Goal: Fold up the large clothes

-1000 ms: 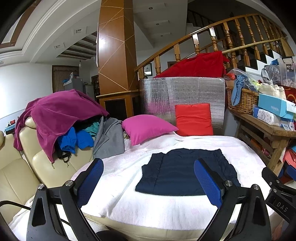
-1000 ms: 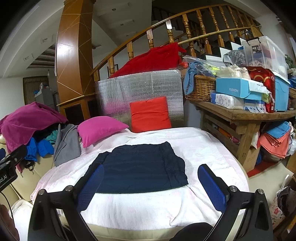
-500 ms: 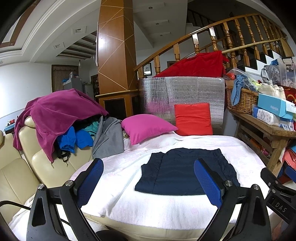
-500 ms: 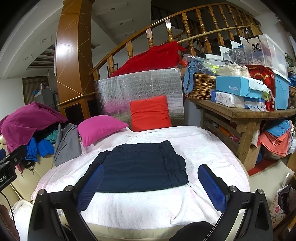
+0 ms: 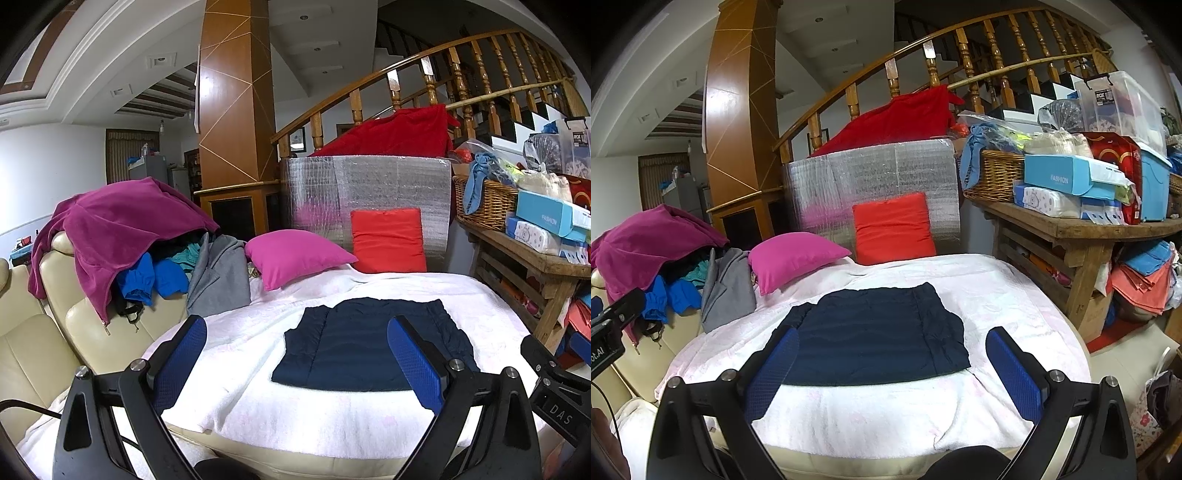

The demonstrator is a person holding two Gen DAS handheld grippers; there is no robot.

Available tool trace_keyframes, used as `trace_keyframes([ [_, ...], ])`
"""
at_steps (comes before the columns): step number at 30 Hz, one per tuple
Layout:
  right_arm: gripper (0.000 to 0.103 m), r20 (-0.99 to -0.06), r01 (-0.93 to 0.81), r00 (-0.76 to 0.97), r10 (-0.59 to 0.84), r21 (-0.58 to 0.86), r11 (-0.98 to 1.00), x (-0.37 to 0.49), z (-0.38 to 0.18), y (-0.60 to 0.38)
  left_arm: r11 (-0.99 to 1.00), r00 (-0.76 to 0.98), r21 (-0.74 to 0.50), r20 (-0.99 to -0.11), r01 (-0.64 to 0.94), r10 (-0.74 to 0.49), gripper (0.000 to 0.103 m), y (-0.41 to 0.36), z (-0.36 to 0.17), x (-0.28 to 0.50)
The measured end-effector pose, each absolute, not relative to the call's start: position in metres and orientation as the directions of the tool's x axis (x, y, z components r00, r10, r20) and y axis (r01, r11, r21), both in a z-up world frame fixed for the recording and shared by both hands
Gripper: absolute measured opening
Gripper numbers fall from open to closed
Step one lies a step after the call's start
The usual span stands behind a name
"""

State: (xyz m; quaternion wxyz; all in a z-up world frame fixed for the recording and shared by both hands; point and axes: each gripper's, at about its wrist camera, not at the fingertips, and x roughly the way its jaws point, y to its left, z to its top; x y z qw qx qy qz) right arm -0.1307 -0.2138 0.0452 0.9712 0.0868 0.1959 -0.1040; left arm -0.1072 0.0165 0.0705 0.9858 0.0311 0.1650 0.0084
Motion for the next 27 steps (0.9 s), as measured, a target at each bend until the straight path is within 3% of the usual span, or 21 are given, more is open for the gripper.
trace_keyframes([
  [27,0.102,-0.444,0.222,0.884,-0.143,0.13,0.966,-0.085,0.038,-0.217,0.998,0.927,0.062,-0.372,-0.031,0.052,0.098,0.018,0.068,-0.066],
])
